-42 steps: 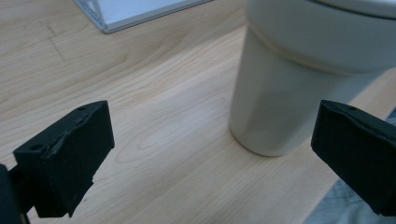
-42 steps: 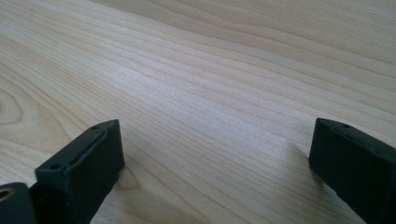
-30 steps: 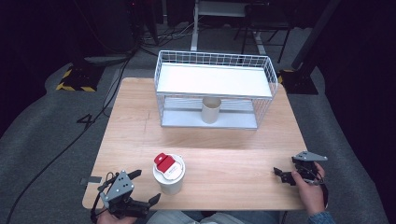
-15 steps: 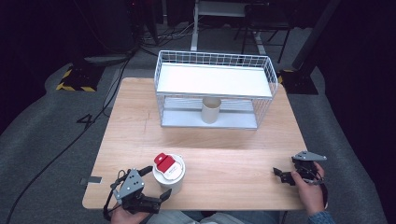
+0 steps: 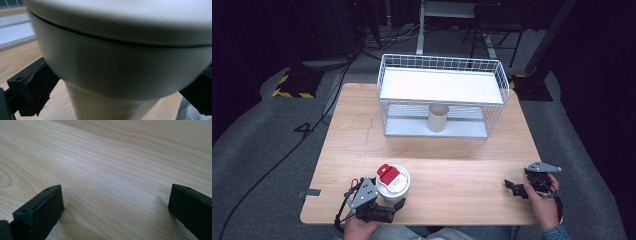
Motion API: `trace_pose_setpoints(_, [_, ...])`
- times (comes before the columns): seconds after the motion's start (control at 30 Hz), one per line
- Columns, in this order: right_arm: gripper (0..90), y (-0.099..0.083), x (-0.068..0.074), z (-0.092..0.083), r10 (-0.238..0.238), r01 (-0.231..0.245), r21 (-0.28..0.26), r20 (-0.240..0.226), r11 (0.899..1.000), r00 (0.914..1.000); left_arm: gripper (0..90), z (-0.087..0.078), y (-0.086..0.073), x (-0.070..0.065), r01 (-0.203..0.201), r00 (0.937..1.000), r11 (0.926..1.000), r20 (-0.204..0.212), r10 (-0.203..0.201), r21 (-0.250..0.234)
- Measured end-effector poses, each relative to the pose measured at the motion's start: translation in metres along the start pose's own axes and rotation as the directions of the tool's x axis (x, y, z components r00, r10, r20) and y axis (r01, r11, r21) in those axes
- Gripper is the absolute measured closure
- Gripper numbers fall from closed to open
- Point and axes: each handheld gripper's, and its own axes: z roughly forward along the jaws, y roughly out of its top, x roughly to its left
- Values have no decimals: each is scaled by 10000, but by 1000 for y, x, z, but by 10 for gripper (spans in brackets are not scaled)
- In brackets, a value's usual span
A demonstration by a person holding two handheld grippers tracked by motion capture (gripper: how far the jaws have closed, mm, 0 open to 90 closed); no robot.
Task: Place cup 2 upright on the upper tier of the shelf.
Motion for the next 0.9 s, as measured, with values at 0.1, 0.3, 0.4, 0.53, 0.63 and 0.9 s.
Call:
trace_pose_setpoints(0.1, [1,0,0,0,9,-9,6,1,10000,10000,3,5,-1,-1,27,9999,10000,134,-26,-70])
trace_pose_setpoints(0.3, [1,0,0,0,-1,1,-1,1,10000,10000,13,9,-4,-2,-143,9998,9999,-108,142,-94])
trace_pose_setpoints(0.4, [1,0,0,0,8,-8,4,0,10000,10000,62,9,-5,-2,-93,9996,9997,-254,87,-238])
trace_pose_setpoints(0.53, [1,0,0,0,1,-1,-2,0,10000,10000,93,8,-7,-1,-15,9997,9993,-245,6,-364])
trace_pose_setpoints(0.63, [1,0,0,0,1,-1,1,2,10000,10000,95,7,-8,-1,-71,9994,9991,-343,57,-408])
trace_pose_setpoints(0.9, [1,0,0,0,0,0,1,3,10000,10000,97,7,-10,-3,0,9992,9985,-407,-22,-555])
